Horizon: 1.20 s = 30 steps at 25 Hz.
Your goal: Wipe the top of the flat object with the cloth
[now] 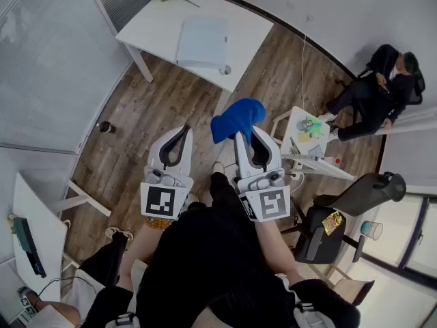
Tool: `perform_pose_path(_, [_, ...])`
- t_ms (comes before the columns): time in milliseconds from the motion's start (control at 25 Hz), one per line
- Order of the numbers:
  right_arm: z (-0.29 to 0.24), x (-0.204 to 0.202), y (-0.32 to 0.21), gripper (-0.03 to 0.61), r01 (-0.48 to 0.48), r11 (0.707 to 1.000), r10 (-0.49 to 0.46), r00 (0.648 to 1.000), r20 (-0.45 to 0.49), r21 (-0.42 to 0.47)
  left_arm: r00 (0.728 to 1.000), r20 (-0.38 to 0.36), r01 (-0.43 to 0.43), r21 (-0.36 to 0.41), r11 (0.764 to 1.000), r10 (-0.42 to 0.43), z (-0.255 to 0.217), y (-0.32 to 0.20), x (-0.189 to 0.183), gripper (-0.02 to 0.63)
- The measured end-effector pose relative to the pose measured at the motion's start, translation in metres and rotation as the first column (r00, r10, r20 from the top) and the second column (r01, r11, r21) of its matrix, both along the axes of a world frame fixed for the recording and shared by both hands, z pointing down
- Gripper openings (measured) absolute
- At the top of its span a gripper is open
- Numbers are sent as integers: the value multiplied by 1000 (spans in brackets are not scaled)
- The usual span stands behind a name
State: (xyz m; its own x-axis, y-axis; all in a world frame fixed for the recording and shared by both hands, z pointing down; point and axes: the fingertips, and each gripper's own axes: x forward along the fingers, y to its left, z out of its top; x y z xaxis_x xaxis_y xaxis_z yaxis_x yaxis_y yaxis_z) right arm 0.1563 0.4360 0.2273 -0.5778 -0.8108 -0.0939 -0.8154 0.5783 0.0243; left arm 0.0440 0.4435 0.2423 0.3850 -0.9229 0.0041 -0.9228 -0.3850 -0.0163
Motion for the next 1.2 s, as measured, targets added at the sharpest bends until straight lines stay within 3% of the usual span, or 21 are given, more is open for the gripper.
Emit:
perform_pose_path(200, [7, 30, -24, 93, 8, 999, -4, 997, 80, -48, 1000, 5, 7, -6, 1000, -7, 5, -17, 15, 2])
perform_pose_path(600, [34, 98, -104, 95, 68, 993, -58, 994, 94, -102, 995, 52, 87, -39, 995, -85, 20, -77, 49, 2])
perform_pose_path(920, [54, 99, -151, 95, 122, 981, -112, 991, 76, -148, 991, 56, 124, -52, 991, -121, 35, -122, 57, 2])
perform_pose_path(1200, [64, 82, -215, 95, 103, 983, -100, 995, 24, -151, 993, 39, 116, -39, 992, -115, 50, -191, 39, 1])
